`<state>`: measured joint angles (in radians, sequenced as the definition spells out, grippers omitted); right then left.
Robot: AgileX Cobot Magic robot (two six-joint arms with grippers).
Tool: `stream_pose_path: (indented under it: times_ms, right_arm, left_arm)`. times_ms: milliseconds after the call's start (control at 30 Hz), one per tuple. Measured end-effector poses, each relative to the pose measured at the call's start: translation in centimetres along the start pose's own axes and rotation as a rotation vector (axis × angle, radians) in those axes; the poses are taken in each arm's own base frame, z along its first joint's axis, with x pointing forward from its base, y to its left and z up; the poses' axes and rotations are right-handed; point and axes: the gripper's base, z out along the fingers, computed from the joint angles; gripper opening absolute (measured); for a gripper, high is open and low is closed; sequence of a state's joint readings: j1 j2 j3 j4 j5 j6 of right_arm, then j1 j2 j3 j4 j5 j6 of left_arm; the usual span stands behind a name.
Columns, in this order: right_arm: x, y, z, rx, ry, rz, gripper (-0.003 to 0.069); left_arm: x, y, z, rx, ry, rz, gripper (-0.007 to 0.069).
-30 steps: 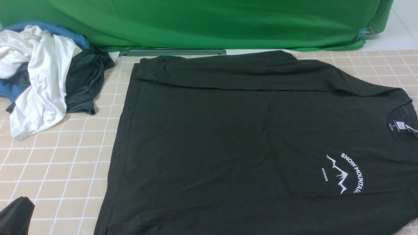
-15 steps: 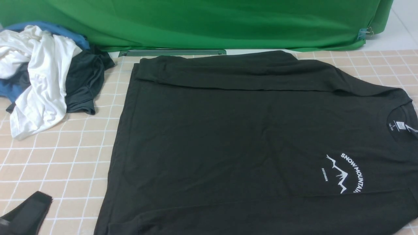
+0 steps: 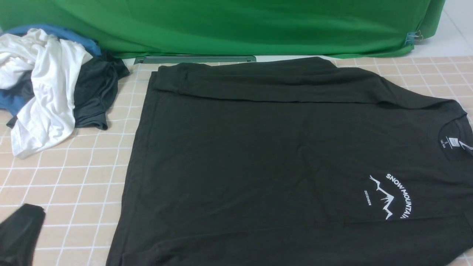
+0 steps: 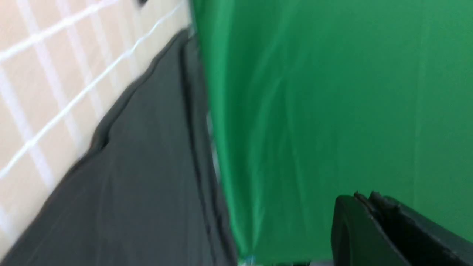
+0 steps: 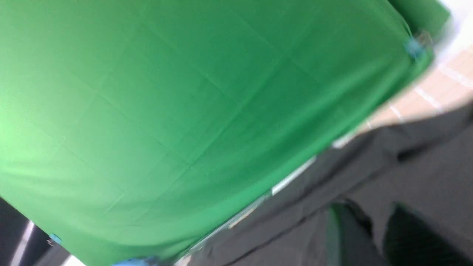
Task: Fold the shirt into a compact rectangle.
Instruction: 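Grasp the left edge of the dark T-shirt lying flat on the table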
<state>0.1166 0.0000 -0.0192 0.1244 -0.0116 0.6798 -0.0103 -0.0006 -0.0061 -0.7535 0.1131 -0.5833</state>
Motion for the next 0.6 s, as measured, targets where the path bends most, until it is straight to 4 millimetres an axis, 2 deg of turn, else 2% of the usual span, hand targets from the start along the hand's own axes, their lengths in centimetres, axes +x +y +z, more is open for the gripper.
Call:
stream_pose_path:
  times_ms: [33, 100, 133, 167, 200, 233, 267, 300, 333, 433, 467, 500, 600]
  right_arm:
    - [-0.8, 0.8, -0.1, -0.023, -0.019, -0.053, 0.0078]
    - [-2.4, 2.6, -0.3, -0.052, -0.046, -0.137, 0.0048]
    - [-4.2, 4.6, -0.2, -0.032, 0.0, -0.232, 0.0034]
    - [-4.8, 5.2, -0.3, -0.037, -0.005, -0.254, 0.0032]
    - [-5.6, 6.2, -0.2, -0.017, 0.037, -0.303, 0.0031]
    - [-6.4, 7.4, 0.2, 0.039, 0.153, -0.391, 0.0031]
    - [-6.9, 8.0, 0.4, 0.06, 0.206, -0.438, 0.0031]
    - [-8.1, 9.4, 0.7, 0.09, 0.306, -0.554, 0.0031]
    - [-8.7, 10.1, 1.0, 0.121, 0.402, -0.628, 0.0031]
    - [-9.6, 11.1, 2.4, 0.182, 0.64, -0.751, 0.0031]
    - [-9.8, 11.2, 2.6, 0.188, 0.675, -0.766, 0.0031]
    - [-9.9, 11.5, 3.3, 0.198, 0.732, -0.785, 0.0032]
    - [-9.5, 11.0, 4.5, 0.23, 0.823, -0.776, 0.0034]
  left_arm:
    - [-0.1, -0.6, -0.1, 0.016, -0.005, 0.037, 0.0018]
    - [-0.6, -2.8, -0.4, 0.067, -0.017, 0.138, 0.0018]
    - [-1.3, -6.8, -0.8, 0.101, -0.007, 0.276, 0.0018]
    - [-1.3, -7.2, -0.8, 0.093, 0.008, 0.292, 0.0018]
    - [-1.6, -8.9, -0.7, 0.087, 0.024, 0.342, 0.0018]
    - [-1.8, -11.6, -0.2, 0.018, 0.105, 0.433, 0.0018]
    - [-1.8, -12.2, 0.0, -0.01, 0.14, 0.447, 0.0018]
    - [-1.9, -14.0, 1.0, -0.139, 0.278, 0.532, 0.0018]
    - [-1.8, -14.6, 2.0, -0.243, 0.397, 0.584, 0.0018]
    - [-1.4, -14.4, 5.1, -0.48, 0.739, 0.681, 0.0018]
    - [-1.3, -14.2, 5.6, -0.494, 0.782, 0.7, 0.0018]
    - [-0.9, -12.8, 7.7, -0.561, 0.922, 0.702, 0.0018]
    - [-0.1, -9.8, 10.2, -0.662, 1.077, 0.633, 0.0018]
